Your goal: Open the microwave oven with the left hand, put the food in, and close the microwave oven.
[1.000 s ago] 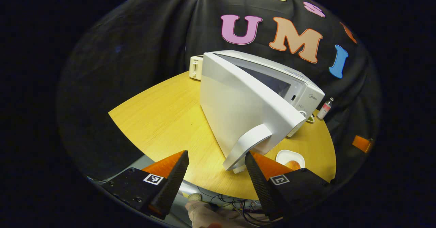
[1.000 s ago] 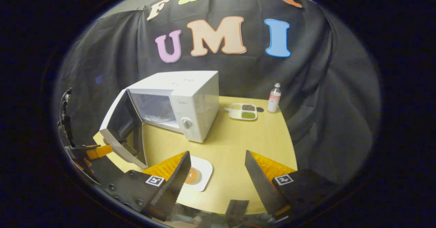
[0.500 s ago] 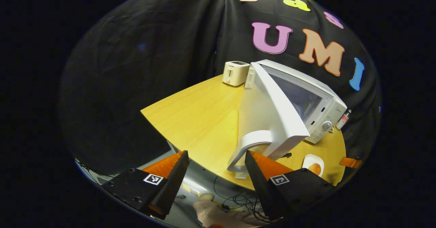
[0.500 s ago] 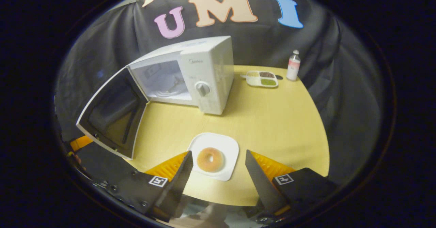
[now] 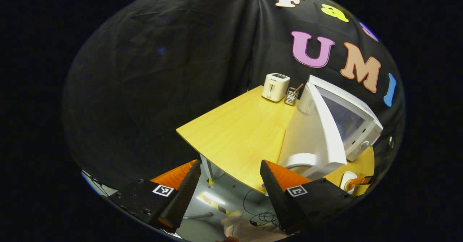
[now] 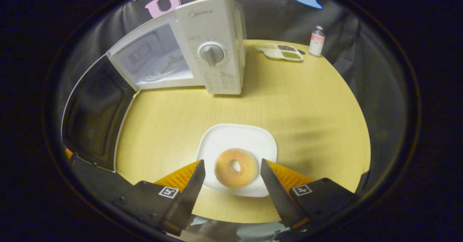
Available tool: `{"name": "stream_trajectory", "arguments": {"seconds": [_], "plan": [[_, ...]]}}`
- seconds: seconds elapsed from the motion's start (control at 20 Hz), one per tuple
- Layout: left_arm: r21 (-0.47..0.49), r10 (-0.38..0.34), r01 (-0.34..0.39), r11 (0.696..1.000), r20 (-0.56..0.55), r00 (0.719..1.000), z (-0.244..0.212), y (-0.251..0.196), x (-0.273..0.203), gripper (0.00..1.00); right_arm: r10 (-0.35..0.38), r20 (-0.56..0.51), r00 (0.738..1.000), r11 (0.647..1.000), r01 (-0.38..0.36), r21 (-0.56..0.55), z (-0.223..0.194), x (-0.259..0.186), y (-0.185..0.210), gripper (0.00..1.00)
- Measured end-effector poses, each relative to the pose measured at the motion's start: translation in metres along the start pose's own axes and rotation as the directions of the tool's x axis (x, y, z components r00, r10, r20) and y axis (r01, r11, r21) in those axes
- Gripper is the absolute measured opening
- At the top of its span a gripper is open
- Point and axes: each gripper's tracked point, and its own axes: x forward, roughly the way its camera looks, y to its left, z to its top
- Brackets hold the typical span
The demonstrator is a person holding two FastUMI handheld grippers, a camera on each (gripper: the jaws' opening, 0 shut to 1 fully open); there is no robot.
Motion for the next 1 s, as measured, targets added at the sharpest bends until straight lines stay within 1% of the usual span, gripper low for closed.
{"name": "stream_trajectory", "arguments": {"seconds": [0.05, 0.2, 0.35, 0.5, 0.55, 0.6, 0.65, 0.7, 0.8, 0.85, 1.0], "plan": [[-0.006, 0.002, -0.002, 1.000, 0.016, 1.000, 0.009, 0.004, 0.004, 0.97, -0.014, -0.017, 1.000, 1.000, 0.013, -0.005, -0.003, 0.005, -0.002, 0.89], [-0.001, 0.003, -0.003, 1.000, 0.069, 0.998, 0.035, 0.009, 0.016, 0.97, -0.059, -0.053, 0.997, 0.998, 0.057, -0.034, -0.010, 0.016, -0.007, 0.89], [0.016, -0.012, 0.010, 1.000, 0.123, 0.992, 0.058, 0.002, 0.028, 0.97, -0.085, -0.067, 0.994, 0.996, 0.082, -0.043, -0.013, 0.020, -0.004, 0.90], [0.034, -0.049, 0.044, 0.998, 0.143, 0.989, 0.069, -0.009, 0.041, 0.96, -0.121, -0.106, 0.987, 0.992, 0.117, -0.047, -0.022, 0.026, -0.002, 0.90], [0.035, -0.064, 0.059, 0.998, 0.140, 0.988, 0.070, -0.014, 0.046, 0.99, -0.129, -0.108, 0.986, 0.991, 0.125, -0.039, -0.022, 0.028, 0.000, 0.90], [0.028, -0.080, 0.077, 0.997, 0.135, 0.988, 0.071, -0.019, 0.051, 0.97, -0.128, -0.109, 0.986, 0.992, 0.126, -0.027, -0.020, 0.028, 0.003, 0.84], [0.017, -0.103, 0.101, 0.995, 0.127, 0.987, 0.070, -0.026, 0.056, 0.96, -0.125, -0.114, 0.986, 0.992, 0.124, -0.012, -0.021, 0.026, 0.010, 0.80], [0.009, -0.127, 0.127, 0.992, 0.115, 0.985, 0.067, -0.033, 0.059, 0.96, -0.124, -0.112, 0.986, 0.992, 0.126, 0.004, -0.019, 0.024, 0.015, 0.79], [0.002, -0.158, 0.159, 0.987, 0.093, 0.983, 0.064, -0.041, 0.071, 0.97, -0.123, -0.093, 0.988, 0.991, 0.127, 0.041, -0.013, 0.019, 0.029, 0.79], [-0.010, -0.173, 0.174, 0.985, 0.080, 0.982, 0.064, -0.045, 0.075, 0.97, -0.110, -0.074, 0.991, 0.991, 0.115, 0.070, -0.009, 0.015, 0.040, 0.79], [-0.024, -0.224, 0.225, 0.974, 0.042, 0.974, 0.060, -0.057, 0.085, 0.97, -0.036, -0.027, 0.999, 0.986, 0.040, 0.161, 0.005, 0.002, 0.082, 0.80]]}}
